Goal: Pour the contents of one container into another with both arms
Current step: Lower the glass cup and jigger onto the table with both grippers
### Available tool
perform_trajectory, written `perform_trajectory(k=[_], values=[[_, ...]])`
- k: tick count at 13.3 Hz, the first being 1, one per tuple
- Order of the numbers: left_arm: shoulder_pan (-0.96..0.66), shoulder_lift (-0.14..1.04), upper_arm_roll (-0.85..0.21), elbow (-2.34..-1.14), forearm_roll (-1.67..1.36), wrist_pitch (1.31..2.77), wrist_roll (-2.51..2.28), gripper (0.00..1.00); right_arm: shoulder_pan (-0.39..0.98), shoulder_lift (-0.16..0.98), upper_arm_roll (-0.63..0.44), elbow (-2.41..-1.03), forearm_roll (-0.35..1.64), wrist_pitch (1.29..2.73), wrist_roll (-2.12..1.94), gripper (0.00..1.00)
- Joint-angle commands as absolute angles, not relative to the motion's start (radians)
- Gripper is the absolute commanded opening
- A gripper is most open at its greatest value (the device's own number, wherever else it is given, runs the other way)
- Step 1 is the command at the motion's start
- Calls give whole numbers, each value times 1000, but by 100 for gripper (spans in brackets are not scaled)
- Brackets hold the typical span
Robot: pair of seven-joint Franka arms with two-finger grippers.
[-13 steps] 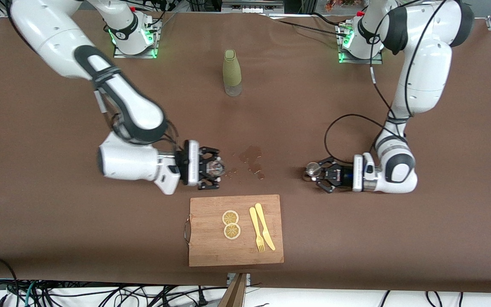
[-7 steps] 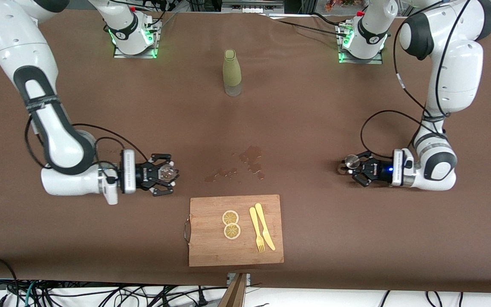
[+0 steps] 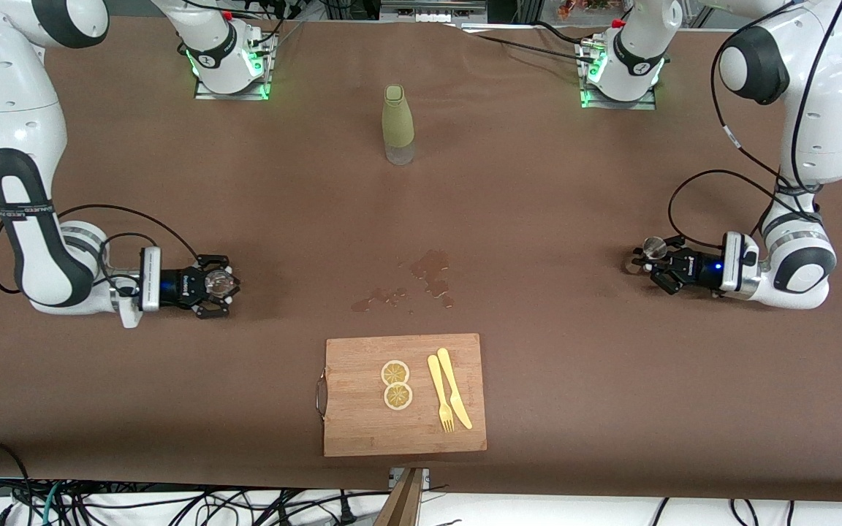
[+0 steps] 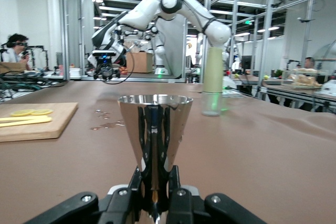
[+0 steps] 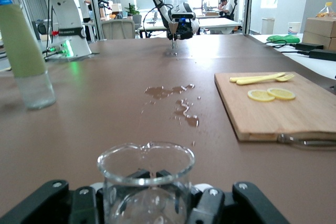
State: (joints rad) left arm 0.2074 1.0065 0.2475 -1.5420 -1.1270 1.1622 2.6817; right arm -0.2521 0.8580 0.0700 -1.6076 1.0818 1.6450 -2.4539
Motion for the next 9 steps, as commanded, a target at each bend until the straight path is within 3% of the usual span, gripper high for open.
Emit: perform_trajectory(k=[1,8,9], values=[[239,1025,244,-1548,-1077,1134,2776,0,-253,891,28,-1649,1124,1609,-2583,0],[262,1066,247,-1552,-1032,1132,2873,0,-252,934,-78,-1759,1299,1589,-2704,0],[262,1068,248,-1551,-1032,1137,2875,5,-252,934,-80,-1776,1305,1591,-2704,9]])
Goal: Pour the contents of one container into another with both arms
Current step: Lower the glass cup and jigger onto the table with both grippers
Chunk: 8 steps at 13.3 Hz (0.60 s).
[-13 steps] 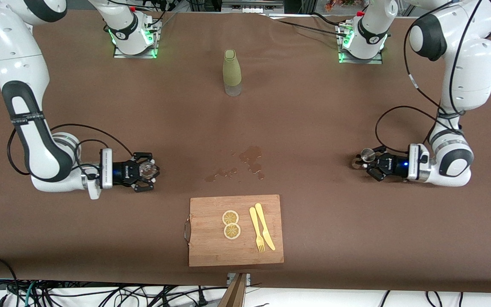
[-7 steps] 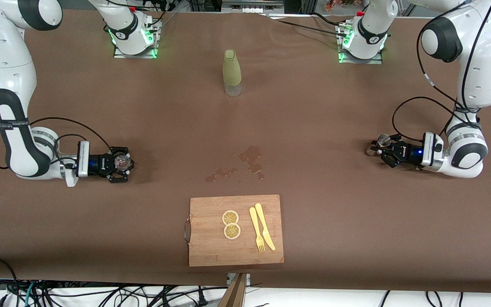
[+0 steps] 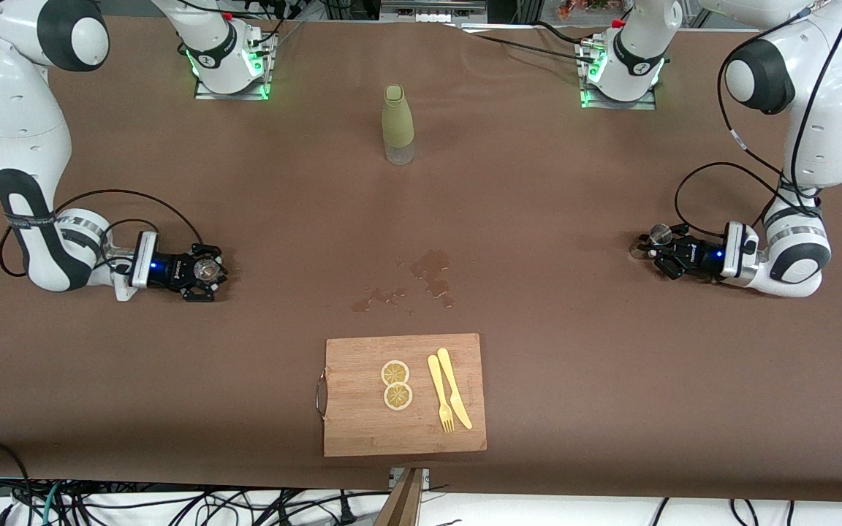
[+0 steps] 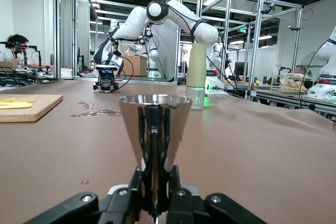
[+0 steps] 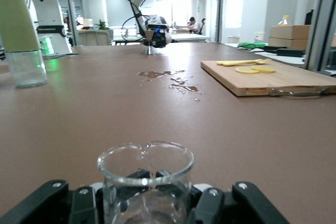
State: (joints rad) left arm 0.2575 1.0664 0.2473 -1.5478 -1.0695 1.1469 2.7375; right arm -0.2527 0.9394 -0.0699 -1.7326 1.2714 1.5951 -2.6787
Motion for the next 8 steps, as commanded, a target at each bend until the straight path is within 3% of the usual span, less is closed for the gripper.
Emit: perform_trajectory(k=[1,2,8], values=[[262,1066,252,-1549,-1034,1144,2859,44,-252,933,-81,-1779,1322,1589,-2704,51],[262,1065,252,-1548,-1034,1147,2850,98,-250,931,-83,-1779,1324,1588,-2703,99],[261,1016,290,-1453,-1029,1225,2450,100,-242,900,-146,-1796,1310,1582,-2684,100]])
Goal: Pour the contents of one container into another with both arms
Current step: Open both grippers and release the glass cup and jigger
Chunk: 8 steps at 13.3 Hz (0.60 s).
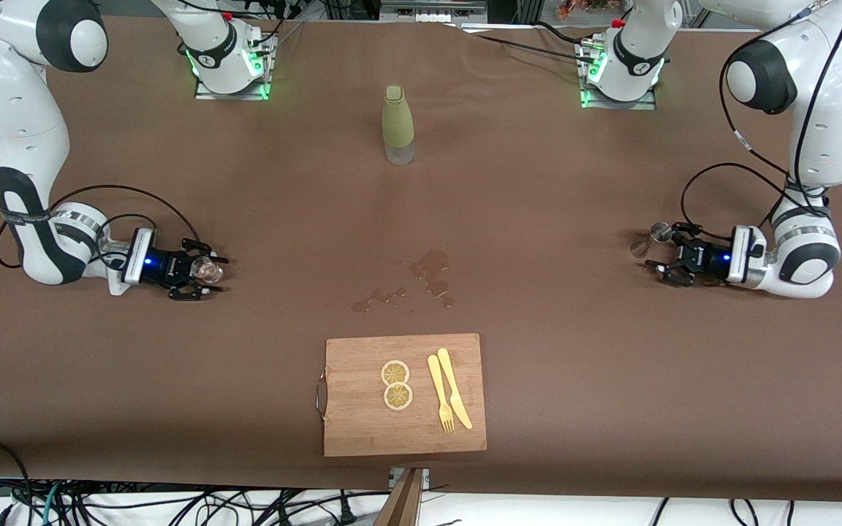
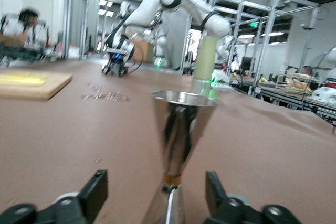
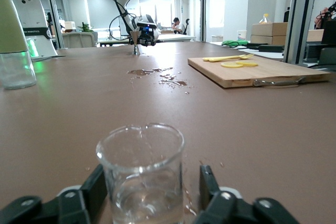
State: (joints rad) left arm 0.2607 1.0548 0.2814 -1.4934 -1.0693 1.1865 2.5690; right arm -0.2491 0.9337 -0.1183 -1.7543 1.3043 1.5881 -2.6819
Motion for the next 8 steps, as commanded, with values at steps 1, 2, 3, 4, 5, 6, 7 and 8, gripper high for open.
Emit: perform_trajectory(k=[1,2,3,4,5,6,7,8], values=[[261,1000,301,-1439,-1028,1247,2377,100,-242,896,-149,-1807,1310,1582,-2684,100],[255,982,314,-1437,-1013,1259,2288,100,-242,896,-152,-1816,1310,1582,-2684,100],[253,956,316,-1437,-962,1265,2166,100,-239,894,-155,-1819,1310,1582,-2683,100],[252,928,316,-1437,-912,1267,2025,100,-236,887,-167,-1819,1309,1585,-2680,100],[252,898,318,-1437,-881,1276,1903,100,-235,871,-187,-1819,1301,1586,-2651,100],[249,862,318,-1436,-849,1281,1782,100,-233,842,-207,-1819,1283,1597,-2608,100],[241,823,318,-1434,-809,1281,1643,100,-233,806,-224,-1819,1260,1620,-2565,100],[224,790,318,-1434,-773,1281,1506,100,-233,770,-236,-1821,1229,1629,-2510,100]])
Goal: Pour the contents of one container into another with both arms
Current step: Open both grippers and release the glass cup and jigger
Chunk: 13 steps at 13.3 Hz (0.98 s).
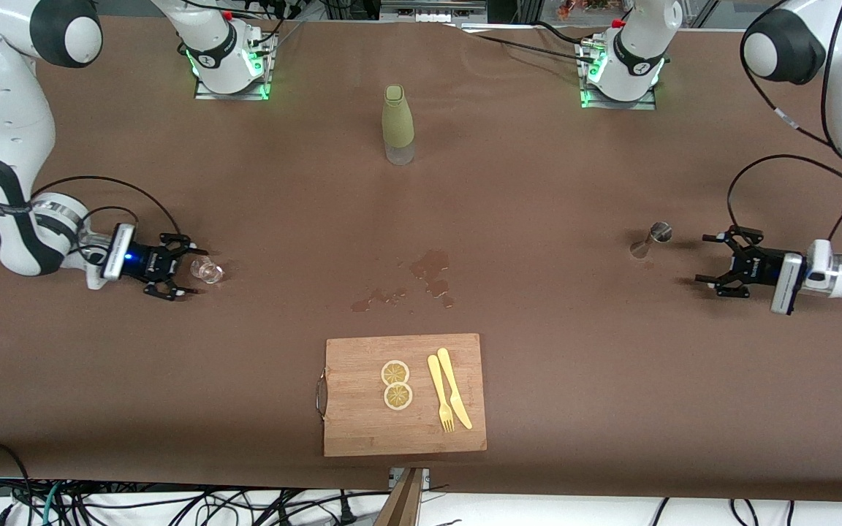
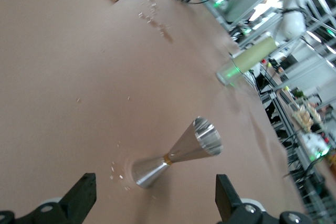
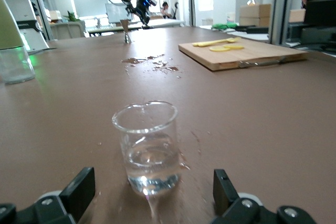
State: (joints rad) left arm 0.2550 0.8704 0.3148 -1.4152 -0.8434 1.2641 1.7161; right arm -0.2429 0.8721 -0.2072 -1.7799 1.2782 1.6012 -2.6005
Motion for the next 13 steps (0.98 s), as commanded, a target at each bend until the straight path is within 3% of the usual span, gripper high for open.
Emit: perform_trajectory(k=[1,3,9,13], values=[[209,760,318,-1431,-753,1282,1377,100,-233,726,-245,-1830,1192,1647,-2441,100],[169,698,318,-1430,-718,1282,1146,100,-232,614,-253,-1861,1110,1722,-2293,100],[29,526,305,-1425,-605,1330,575,100,-189,419,-255,-1864,820,1819,-1782,100],[-18,453,236,-1368,-473,1328,356,100,-146,273,-252,-1856,544,1841,-1252,100]])
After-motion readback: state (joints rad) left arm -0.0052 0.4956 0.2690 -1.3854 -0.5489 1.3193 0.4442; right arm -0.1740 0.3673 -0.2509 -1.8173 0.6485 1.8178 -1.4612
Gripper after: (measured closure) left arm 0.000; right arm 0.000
